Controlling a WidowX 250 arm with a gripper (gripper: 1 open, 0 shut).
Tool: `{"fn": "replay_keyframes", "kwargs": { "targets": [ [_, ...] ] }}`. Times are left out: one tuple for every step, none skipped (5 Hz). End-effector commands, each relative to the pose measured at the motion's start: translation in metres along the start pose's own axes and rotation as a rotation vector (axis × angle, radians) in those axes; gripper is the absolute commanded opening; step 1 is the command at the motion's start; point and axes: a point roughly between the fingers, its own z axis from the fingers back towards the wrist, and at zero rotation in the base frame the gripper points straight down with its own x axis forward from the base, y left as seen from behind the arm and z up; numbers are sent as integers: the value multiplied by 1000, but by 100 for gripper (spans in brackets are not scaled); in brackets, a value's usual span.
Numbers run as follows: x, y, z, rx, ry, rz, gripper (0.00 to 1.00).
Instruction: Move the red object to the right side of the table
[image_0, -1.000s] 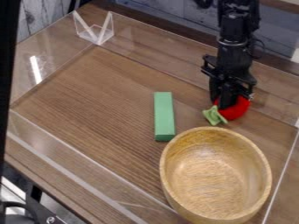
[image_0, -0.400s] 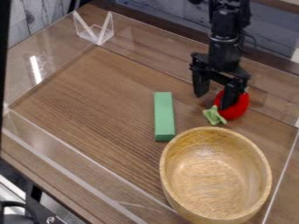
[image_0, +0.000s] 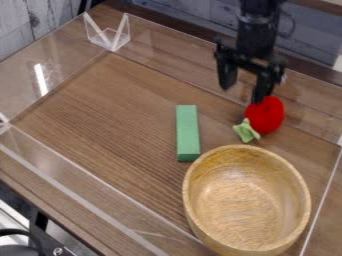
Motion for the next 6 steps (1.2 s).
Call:
{"fn": "replay_keyframes", "kwargs": {
  "targets": [
    [3, 23, 61, 11, -129, -14, 100],
    [0, 34, 68, 12, -144, -11, 100],
    [0, 32, 56, 5, -124, -36, 100],
    [-1, 27, 55, -1, -106, -58, 100],
    [-2, 22, 55, -7, -88, -79, 100],
    [-8, 22, 46, -8, -77, -44, 100]
  ]
}}
